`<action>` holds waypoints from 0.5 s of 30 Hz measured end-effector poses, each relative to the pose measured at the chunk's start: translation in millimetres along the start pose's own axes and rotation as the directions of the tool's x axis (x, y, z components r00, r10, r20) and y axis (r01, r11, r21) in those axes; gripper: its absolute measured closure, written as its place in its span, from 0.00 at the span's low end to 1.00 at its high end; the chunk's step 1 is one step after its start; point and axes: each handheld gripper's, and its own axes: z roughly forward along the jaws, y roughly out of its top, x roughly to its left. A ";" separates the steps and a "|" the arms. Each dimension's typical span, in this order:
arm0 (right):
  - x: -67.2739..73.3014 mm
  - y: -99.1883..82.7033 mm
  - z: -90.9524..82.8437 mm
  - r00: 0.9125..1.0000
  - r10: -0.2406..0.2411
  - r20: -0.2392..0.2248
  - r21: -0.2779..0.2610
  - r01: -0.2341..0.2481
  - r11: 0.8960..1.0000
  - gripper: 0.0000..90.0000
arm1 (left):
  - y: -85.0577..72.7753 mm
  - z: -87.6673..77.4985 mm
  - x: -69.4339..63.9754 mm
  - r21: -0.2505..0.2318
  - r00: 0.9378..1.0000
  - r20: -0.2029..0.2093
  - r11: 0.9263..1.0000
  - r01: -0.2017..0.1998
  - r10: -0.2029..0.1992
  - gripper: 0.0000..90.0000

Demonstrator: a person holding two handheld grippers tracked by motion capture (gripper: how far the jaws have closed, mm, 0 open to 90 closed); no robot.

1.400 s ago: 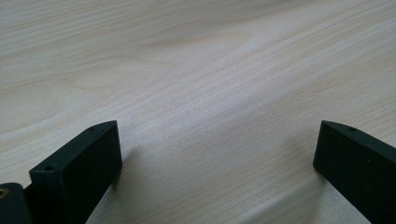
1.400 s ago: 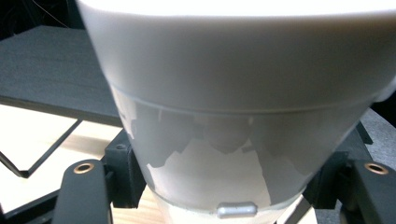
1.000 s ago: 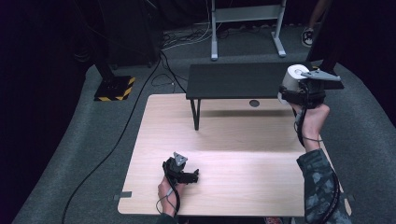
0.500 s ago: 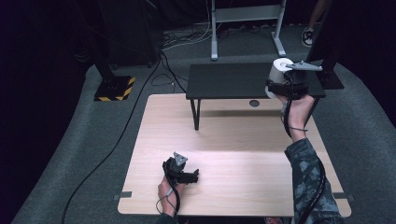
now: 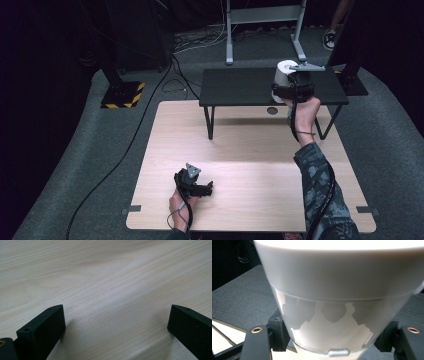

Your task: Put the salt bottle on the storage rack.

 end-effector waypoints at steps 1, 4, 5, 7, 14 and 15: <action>1.6 0.5 2.0 1.000 0.000 -0.001 0.003 0.000 1.000 0.32 | 0.0 0.0 0.0 0.000 1.000 0.000 1.000 0.000 0.000 0.01; 5.2 2.1 7.8 1.000 -0.003 -0.004 0.012 0.003 1.000 0.32 | 0.0 0.0 0.0 0.000 1.000 0.000 1.000 0.000 0.000 0.01; 5.7 2.5 9.3 1.000 -0.004 -0.006 0.013 0.004 1.000 0.32 | 0.0 0.0 0.1 0.000 1.000 0.000 1.000 0.000 0.000 0.01; 8.3 3.8 13.4 1.000 -0.004 -0.003 0.019 0.004 1.000 0.32 | 0.0 0.0 0.1 0.000 1.000 0.001 1.000 0.000 0.000 0.01; 11.3 6.3 27.1 1.000 -0.003 0.002 0.041 0.003 0.999 0.32 | -0.2 0.0 0.1 -0.001 1.000 0.002 1.000 -0.003 0.003 0.01; 11.8 6.7 29.4 1.000 -0.004 0.005 0.045 0.004 0.999 0.32 | -0.2 0.0 0.2 -0.001 1.000 0.003 1.000 -0.003 0.003 0.01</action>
